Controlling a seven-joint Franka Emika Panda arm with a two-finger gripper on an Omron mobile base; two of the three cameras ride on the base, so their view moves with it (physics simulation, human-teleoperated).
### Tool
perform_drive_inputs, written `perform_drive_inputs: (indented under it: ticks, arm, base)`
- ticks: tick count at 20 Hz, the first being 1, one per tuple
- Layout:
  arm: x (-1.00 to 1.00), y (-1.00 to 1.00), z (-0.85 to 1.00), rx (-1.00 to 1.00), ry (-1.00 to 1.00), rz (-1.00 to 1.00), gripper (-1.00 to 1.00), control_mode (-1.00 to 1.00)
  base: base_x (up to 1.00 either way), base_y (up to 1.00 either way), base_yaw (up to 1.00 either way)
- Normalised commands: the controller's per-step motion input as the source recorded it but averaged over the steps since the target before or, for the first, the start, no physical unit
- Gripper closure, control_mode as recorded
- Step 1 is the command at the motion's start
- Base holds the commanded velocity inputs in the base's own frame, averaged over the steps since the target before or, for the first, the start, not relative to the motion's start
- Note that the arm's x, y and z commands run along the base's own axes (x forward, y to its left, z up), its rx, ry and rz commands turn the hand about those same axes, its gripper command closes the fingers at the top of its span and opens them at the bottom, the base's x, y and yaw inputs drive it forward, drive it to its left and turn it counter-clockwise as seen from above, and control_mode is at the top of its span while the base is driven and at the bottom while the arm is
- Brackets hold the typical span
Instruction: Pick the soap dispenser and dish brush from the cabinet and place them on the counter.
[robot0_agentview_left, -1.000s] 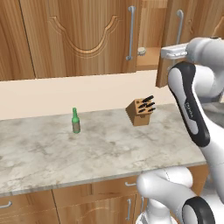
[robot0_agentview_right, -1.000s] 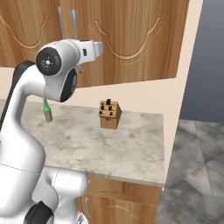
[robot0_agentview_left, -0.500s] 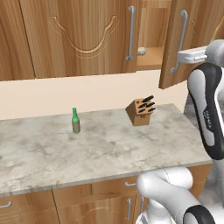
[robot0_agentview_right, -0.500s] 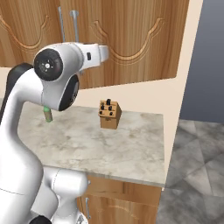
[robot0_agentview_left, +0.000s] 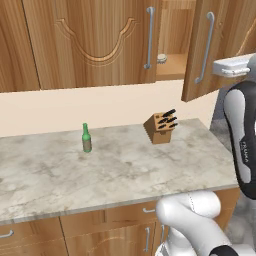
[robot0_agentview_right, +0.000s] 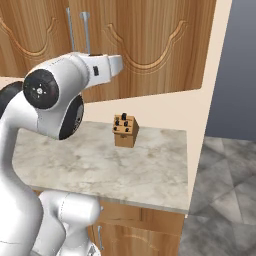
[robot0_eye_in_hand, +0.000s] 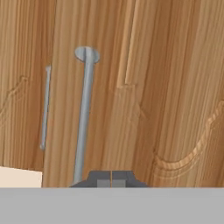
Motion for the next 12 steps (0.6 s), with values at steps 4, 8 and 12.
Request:
perform_drive_inputs:
  ticks: [4,8,12]
  arm:
    - [-0.15,0.34,0.00,0.00,-0.13,-0.16,1.00,-1.00]
    - [-0.13,0.37,0.00,0.00,-0.10,-0.18,1.00,-1.00]
    - [-0.13,0.35,0.00,0.00,-0.11,-0.18,1.00,-1.00]
  base:
    - [0.00,0.00,0.00]
    - [0.00,0.00,0.00]
    - [0.00,0.00,0.00]
